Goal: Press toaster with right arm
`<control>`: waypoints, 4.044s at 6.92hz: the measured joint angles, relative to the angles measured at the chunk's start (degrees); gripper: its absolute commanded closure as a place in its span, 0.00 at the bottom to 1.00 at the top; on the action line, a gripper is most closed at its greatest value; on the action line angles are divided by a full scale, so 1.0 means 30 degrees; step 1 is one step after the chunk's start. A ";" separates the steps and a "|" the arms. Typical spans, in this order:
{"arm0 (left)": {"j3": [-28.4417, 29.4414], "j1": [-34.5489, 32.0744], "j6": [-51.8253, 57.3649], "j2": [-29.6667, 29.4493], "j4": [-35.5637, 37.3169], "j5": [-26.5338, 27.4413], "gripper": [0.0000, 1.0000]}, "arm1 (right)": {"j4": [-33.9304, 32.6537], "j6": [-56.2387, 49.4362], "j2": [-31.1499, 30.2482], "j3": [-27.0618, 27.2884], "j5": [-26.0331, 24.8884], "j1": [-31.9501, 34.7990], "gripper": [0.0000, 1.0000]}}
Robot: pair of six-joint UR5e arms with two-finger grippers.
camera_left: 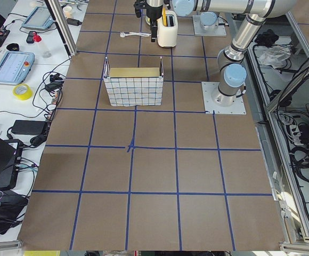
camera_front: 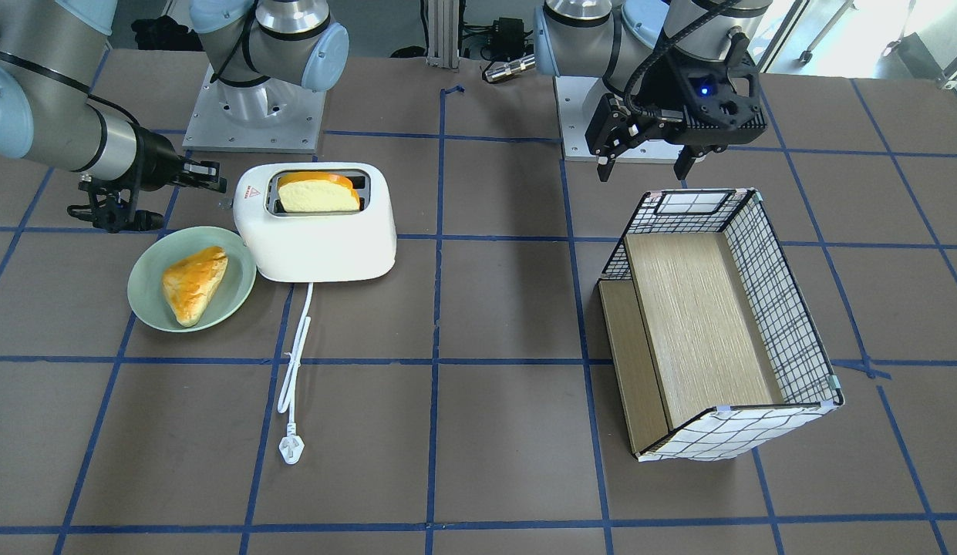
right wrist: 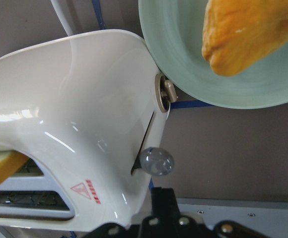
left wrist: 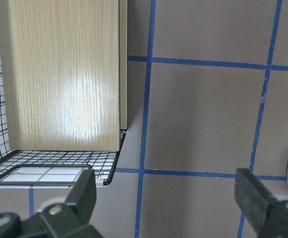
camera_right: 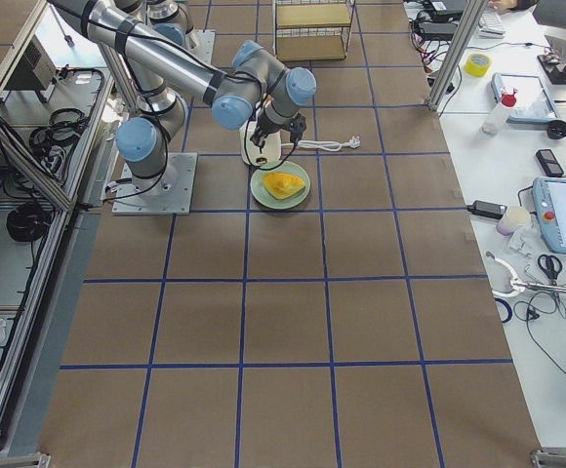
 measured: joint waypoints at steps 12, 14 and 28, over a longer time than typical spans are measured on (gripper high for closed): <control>0.0000 0.0000 0.0001 0.0001 0.0000 0.0000 0.00 | -0.2286 0.0156 0.0889 0.1030 0.0035 -0.0034 1.00; 0.0000 0.0000 0.0000 0.0001 0.0000 0.0000 0.00 | -0.0718 0.0244 0.0349 0.0173 -0.0079 -0.0069 0.38; 0.0000 0.0000 0.0000 0.0001 0.0000 0.0000 0.00 | -0.1209 0.6384 -0.1210 -0.7178 -0.2358 0.4770 0.00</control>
